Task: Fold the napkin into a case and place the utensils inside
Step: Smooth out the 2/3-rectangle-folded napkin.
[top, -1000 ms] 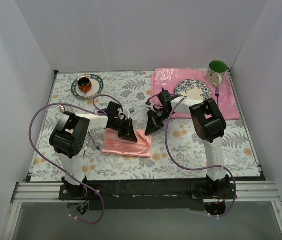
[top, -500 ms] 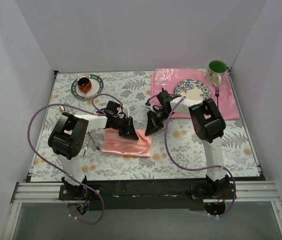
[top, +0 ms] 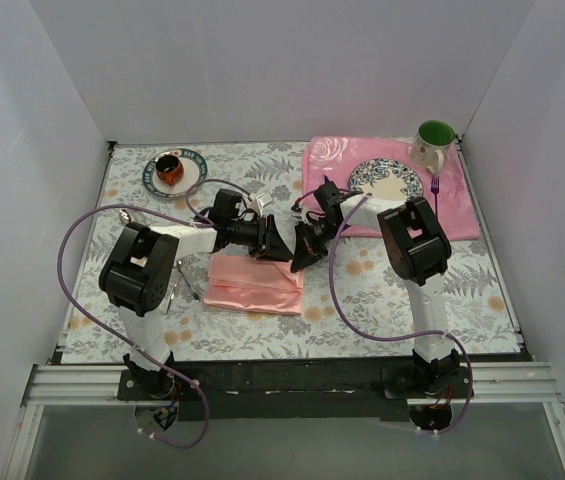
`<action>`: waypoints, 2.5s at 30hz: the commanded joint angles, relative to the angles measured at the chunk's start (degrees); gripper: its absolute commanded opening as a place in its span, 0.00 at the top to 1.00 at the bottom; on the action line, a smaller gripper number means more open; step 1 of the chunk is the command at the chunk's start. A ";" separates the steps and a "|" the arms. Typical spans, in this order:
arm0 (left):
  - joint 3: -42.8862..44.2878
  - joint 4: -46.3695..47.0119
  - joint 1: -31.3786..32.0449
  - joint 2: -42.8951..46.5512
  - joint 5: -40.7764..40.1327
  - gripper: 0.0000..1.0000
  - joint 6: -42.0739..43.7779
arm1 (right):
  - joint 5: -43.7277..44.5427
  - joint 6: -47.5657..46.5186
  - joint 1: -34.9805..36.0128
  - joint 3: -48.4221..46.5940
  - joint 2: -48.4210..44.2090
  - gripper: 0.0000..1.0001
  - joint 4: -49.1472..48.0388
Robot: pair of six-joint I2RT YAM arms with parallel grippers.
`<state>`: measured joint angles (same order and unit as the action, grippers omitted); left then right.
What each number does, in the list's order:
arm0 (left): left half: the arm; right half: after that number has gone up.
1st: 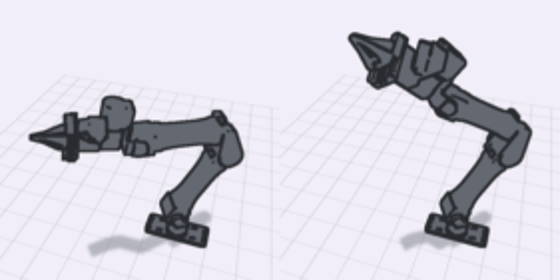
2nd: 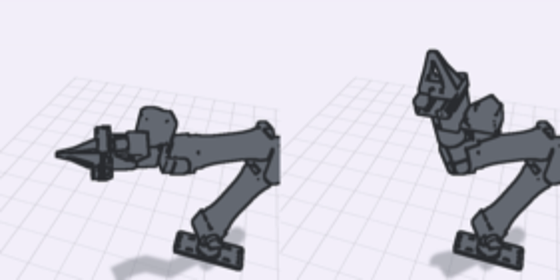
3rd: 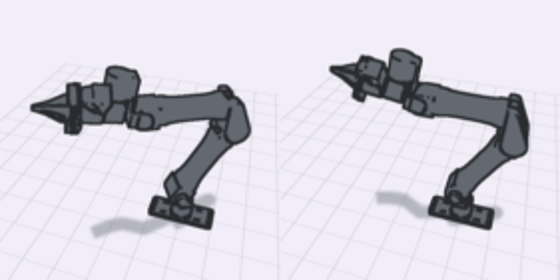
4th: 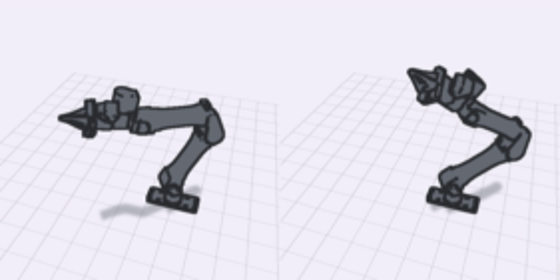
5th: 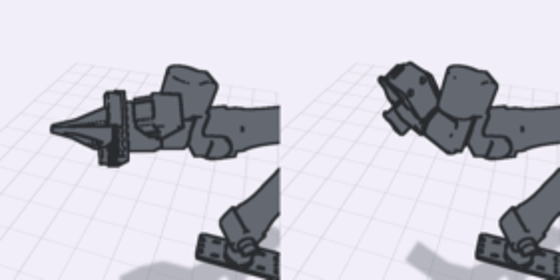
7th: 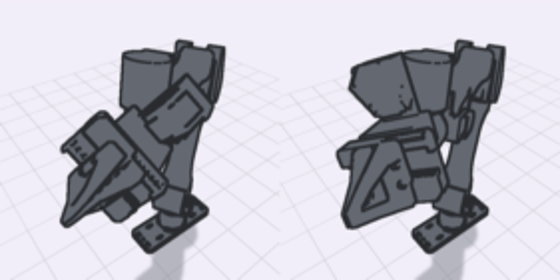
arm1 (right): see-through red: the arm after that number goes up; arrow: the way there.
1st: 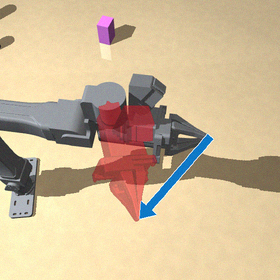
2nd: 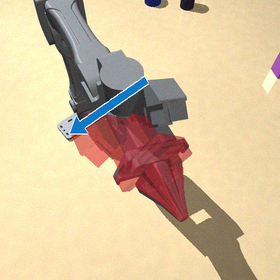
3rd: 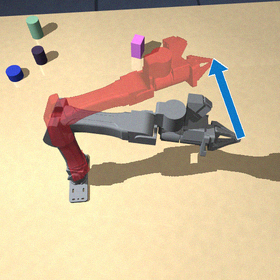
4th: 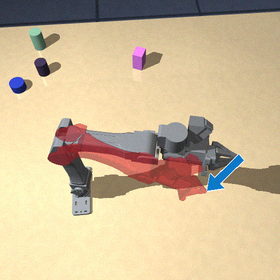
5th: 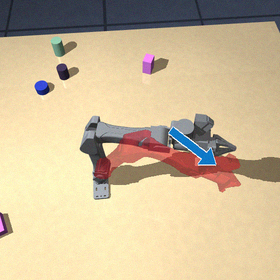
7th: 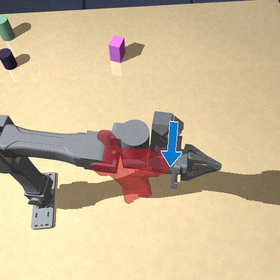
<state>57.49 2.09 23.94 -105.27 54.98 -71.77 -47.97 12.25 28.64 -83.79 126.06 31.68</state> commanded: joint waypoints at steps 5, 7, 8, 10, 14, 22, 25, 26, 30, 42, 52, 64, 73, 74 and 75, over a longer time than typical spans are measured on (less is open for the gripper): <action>0.07 5.21 -0.30 -2.48 2.94 0.47 -4.26 | 0.42 -0.30 0.36 -0.15 0.86 0.99 1.54; -0.45 5.30 -0.39 -3.18 2.76 0.38 -4.43 | 0.42 -0.30 0.36 -0.15 0.94 0.99 1.45; -0.45 5.30 -0.39 -3.53 2.59 0.37 -4.61 | 0.33 -0.30 0.27 -0.15 1.03 0.99 1.45; -0.54 4.77 -0.39 -4.06 1.80 0.35 -4.26 | 0.33 -0.30 0.36 -0.23 0.94 0.99 1.54; -0.45 2.84 -0.56 -5.64 0.30 0.35 -2.94 | 0.07 -0.12 0.36 -0.32 0.85 0.99 1.54; 0.51 -0.15 -1.53 -9.16 -2.59 0.35 -1.62 | -3.26 0.23 -0.60 -0.94 -1.25 0.88 0.84; 0.16 -0.51 -2.41 -9.95 -2.86 0.36 -1.71 | -5.54 -1.08 -2.09 -1.29 -3.44 0.80 1.01; 0.07 -0.51 -2.59 -10.04 -2.86 0.36 -1.62 | -6.17 -1.26 -2.54 -0.59 -4.41 0.76 0.67; 0.16 -0.59 -2.67 -10.21 -2.86 0.37 -1.45 | -11.00 -2.41 -5.00 3.79 -13.00 0.66 -4.15; 0.34 -0.68 -2.67 -10.92 -3.30 0.37 -1.53 | -13.83 16.44 -0.70 15.13 -22.25 0.18 -31.13; -0.10 -0.59 -2.67 -10.66 -3.12 0.37 -1.80 | -3.37 47.40 -0.08 43.52 -28.85 0.01 -81.49; -0.02 -0.59 -2.67 -10.65 -3.65 0.37 -1.71 | 2.61 51.12 3.79 44.24 -26.48 0.01 -84.51; -0.63 -0.68 -2.67 -10.13 -3.92 0.37 -1.53 | 5.60 49.28 5.37 43.27 -23.23 0.01 -80.11; -0.54 -0.68 -2.67 -10.13 -3.92 0.37 -1.53 | 6.04 49.27 5.37 43.62 -22.97 0.01 -80.11; -0.54 -0.59 -2.67 -10.13 -3.92 0.37 -1.53 | 6.91 49.10 5.37 43.97 -22.88 0.01 -80.20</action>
<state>57.69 4.14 21.54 -114.59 56.75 -75.66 -44.45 62.85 33.76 -39.11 102.04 -49.34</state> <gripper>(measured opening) 0.624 0.986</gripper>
